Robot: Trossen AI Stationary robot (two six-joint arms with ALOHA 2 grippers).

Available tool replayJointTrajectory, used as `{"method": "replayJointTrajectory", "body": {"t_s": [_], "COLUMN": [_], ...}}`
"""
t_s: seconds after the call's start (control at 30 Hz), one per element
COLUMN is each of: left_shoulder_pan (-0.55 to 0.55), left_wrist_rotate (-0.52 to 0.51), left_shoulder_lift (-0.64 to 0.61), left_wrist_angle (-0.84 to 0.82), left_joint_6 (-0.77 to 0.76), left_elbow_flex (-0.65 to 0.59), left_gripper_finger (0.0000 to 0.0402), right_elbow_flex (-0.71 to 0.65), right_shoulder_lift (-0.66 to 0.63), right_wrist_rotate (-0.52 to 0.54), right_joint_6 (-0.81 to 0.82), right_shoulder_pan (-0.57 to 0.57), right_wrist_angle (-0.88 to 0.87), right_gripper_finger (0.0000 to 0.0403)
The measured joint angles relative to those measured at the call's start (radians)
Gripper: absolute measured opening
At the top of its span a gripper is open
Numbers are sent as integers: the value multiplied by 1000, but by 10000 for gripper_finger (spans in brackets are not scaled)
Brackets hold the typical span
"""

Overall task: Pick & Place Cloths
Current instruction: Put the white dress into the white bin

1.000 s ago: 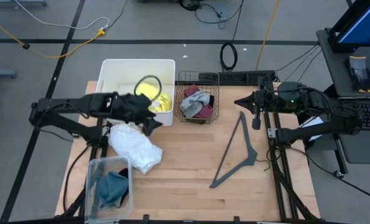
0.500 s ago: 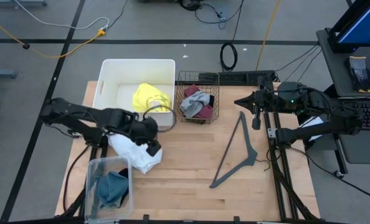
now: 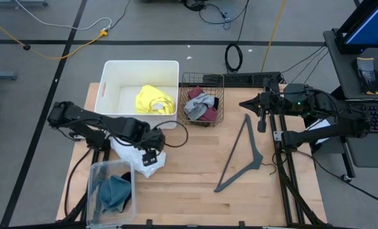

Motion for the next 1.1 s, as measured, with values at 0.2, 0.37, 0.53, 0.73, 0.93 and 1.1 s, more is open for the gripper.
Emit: {"method": "replayJointTrajectory", "body": {"t_s": [0.2, 0.37, 0.53, 0.73, 0.93, 1.1], "left_shoulder_pan": [-38, -68, -67, -21, 11, 36], "left_wrist_rotate": [14, 26, 26, 26, 48, 62], "left_shoulder_lift": [0, 0, 4, 54, 165, 261], "left_wrist_angle": [-100, -114, -85, -62, -88, -76], "left_joint_6": [304, 505, 607, 608, 711, 816], "left_elbow_flex": [0, 0, -16, -20, -20, -20], "left_gripper_finger": [305, 305, 305, 305, 305, 305], "right_elbow_flex": [0, 0, 0, 0, 0, 0], "right_shoulder_lift": [0, 0, 0, 0, 0, 0], "right_wrist_rotate": [0, 0, 0, 0, 0, 0], "right_joint_6": [5, 5, 5, 5, 13, 13], "right_shoulder_pan": [0, 0, 0, 0, 0, 0], "right_wrist_angle": [0, 0, 0, 0, 12, 23], "right_gripper_finger": [1, 1, 1, 1, 1, 1]}}
